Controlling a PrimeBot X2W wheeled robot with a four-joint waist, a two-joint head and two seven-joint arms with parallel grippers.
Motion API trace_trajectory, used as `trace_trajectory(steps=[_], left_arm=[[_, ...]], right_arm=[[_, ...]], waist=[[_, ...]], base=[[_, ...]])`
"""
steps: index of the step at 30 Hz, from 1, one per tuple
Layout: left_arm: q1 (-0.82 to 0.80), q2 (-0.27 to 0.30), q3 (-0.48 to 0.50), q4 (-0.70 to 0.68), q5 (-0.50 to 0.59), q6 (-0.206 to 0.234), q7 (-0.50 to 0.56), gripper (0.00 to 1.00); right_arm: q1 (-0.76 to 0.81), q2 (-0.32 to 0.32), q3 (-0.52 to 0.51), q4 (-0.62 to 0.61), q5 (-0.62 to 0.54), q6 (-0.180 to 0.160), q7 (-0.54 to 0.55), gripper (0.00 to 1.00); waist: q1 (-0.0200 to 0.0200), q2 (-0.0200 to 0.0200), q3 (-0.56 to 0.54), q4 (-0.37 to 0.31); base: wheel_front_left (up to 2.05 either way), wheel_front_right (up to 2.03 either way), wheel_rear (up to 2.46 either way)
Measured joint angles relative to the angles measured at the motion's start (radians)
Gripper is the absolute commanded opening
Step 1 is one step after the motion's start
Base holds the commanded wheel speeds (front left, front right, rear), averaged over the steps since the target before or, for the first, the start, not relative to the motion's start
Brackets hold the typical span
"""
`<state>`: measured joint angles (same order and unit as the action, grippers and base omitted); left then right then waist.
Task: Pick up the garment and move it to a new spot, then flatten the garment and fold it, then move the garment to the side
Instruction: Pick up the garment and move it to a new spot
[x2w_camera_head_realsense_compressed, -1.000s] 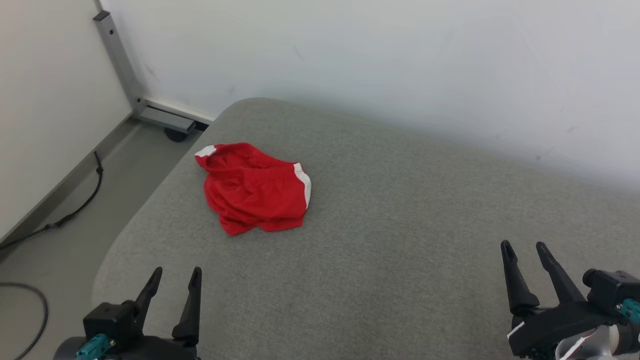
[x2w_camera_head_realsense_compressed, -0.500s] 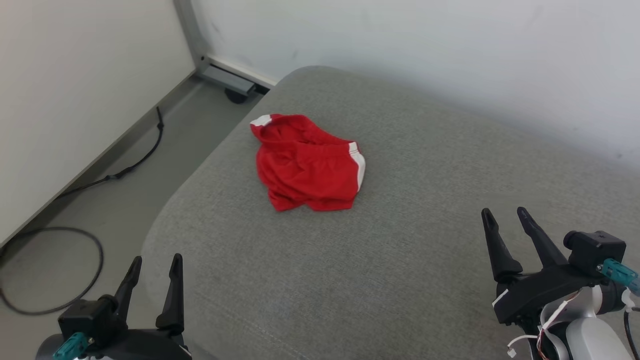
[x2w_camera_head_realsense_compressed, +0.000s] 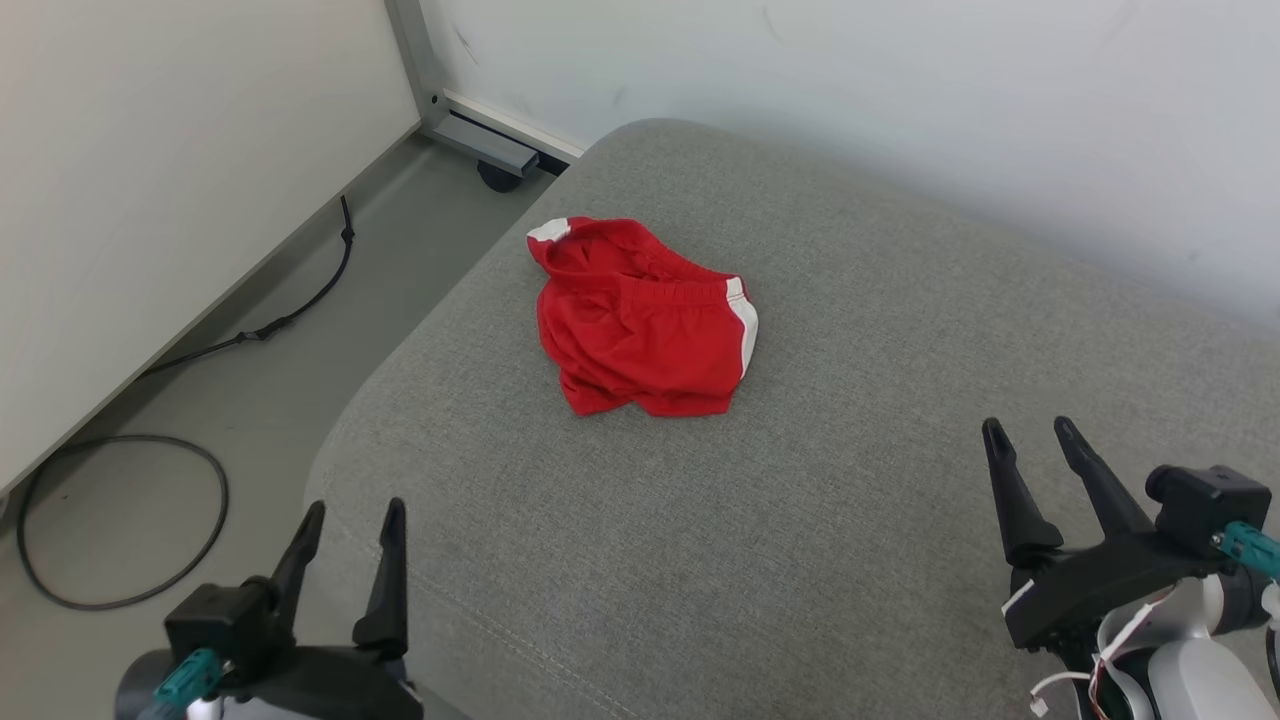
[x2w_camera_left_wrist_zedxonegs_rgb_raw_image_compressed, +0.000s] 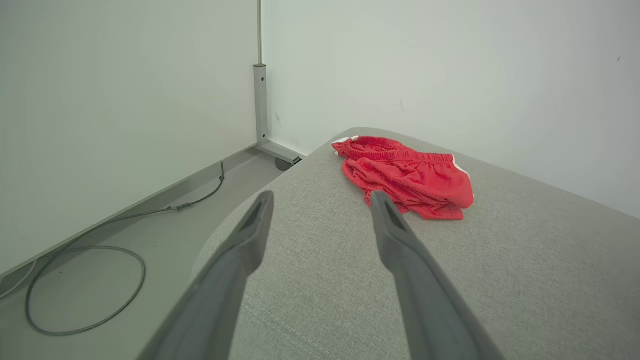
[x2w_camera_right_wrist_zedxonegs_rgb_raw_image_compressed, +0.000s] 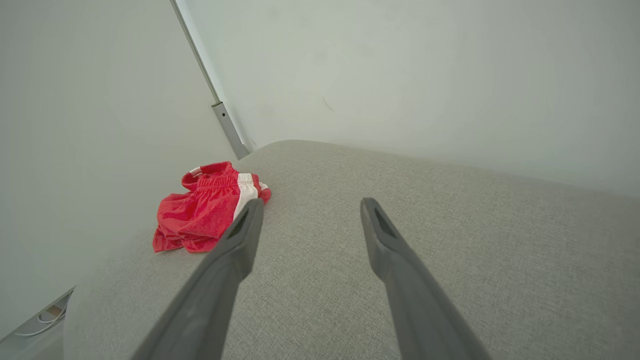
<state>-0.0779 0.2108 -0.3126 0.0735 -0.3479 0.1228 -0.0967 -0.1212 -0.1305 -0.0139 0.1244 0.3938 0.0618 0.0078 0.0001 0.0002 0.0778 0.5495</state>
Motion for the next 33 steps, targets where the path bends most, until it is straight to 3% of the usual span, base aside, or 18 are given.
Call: trace_trajectory(steps=[3,10,17,20,29,33], left_arm=[[-0.024,-0.013,-0.02,0.004,0.005,-0.003,0.004,1.0],[-0.144,-0.028,-0.058,0.058,-0.004,-0.063,0.06,1.0],[-0.384,-0.087,-0.108,0.218,-0.065,-0.15,0.225,1.0],[-0.456,-0.091,-0.104,0.288,-0.093,-0.166,0.303,1.0],[-0.632,-0.088,-0.083,0.493,-0.129,-0.176,0.555,1.0],[-0.692,-0.078,-0.06,0.546,-0.129,-0.153,0.615,1.0]], right_arm=[[0.016,-0.003,-0.01,-0.001,0.0,0.0,-0.005,1.0],[0.038,-0.012,-0.02,-0.045,0.0,-0.007,-0.008,1.0],[0.103,-0.05,-0.055,-0.149,-0.023,-0.028,-0.006,1.0],[0.102,-0.062,-0.053,-0.202,-0.038,-0.032,0.006,1.0],[0.09,-0.1,-0.05,-0.339,-0.067,-0.044,0.055,1.0],[0.074,-0.118,-0.054,-0.37,-0.07,-0.045,0.073,1.0]], waist=[[0.0,0.0,0.002,-0.002],[0.0,-0.0001,0.021,-0.008],[0.0,0.0,0.064,-0.019],[0.0001,-0.0001,0.089,-0.031],[0.0001,-0.0001,0.181,-0.122],[0.0001,-0.0001,0.219,-0.17]], base=[[0.0,0.0,0.0],[0.0,0.0,0.0],[0.0,0.0,0.0],[0.0,0.0,0.0],[0.0,0.0,0.0],[0.0,0.0,0.0]])
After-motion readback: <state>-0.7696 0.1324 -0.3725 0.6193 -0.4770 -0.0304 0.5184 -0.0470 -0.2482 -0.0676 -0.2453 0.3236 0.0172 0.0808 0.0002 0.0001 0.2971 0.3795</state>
